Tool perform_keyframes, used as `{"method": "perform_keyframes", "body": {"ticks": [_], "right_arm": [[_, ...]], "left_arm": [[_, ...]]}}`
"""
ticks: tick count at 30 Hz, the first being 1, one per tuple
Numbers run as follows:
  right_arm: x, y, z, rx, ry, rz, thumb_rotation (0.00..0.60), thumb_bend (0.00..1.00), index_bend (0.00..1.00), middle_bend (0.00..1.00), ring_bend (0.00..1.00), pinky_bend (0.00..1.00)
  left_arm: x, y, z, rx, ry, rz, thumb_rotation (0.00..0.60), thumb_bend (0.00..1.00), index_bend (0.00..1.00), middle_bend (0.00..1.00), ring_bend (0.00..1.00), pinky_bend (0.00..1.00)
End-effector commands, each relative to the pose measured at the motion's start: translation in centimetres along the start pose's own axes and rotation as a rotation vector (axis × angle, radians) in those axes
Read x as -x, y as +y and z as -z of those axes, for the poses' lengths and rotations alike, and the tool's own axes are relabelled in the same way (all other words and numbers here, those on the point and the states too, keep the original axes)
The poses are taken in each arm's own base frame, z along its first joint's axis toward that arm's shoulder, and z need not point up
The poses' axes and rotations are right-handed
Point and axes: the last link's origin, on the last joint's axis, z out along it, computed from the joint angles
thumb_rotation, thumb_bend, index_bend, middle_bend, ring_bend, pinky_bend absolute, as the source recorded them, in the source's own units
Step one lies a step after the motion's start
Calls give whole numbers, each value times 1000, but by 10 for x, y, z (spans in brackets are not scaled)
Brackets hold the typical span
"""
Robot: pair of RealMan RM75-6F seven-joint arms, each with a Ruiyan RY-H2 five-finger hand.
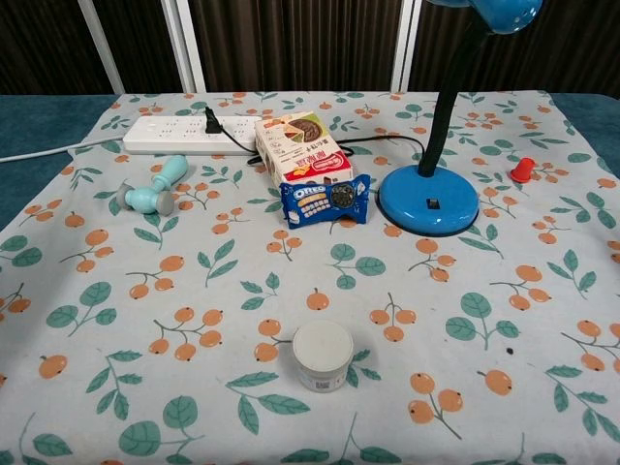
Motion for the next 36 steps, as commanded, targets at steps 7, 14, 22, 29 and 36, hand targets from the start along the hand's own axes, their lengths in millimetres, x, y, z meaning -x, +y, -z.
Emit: {"method": "perform_keyframes", "body": {"ticks": [7, 14, 22, 29, 36], "right_arm": [[3, -2, 1, -16, -25, -8, 600, 290, 21, 62, 91, 0], [3, -5, 2, -24, -42, -34, 600, 289, 21, 62, 91, 21], [4, -6, 2, -27, -53, -45, 600, 290, 21, 63, 91, 267], [5, -6, 2, -25, -63, -47, 600, 290, 21, 63, 91, 354], [10, -14, 2, -46, -118, -103, 600, 289, 21, 76, 148, 165]], "left_arm": [[-1, 0, 2, -3, 8, -1, 600, 474, 142, 40, 31, 49], [-1, 0, 2, -1, 11, -4, 600, 474, 141, 40, 31, 49], [-1, 0, 3, -2, 17, 0, 600, 474, 141, 40, 31, 49], [-1, 0, 3, -3, 18, 1, 600, 474, 141, 40, 31, 49], [-1, 1, 4, -5, 18, 1, 600, 474, 141, 40, 31, 49]]}}
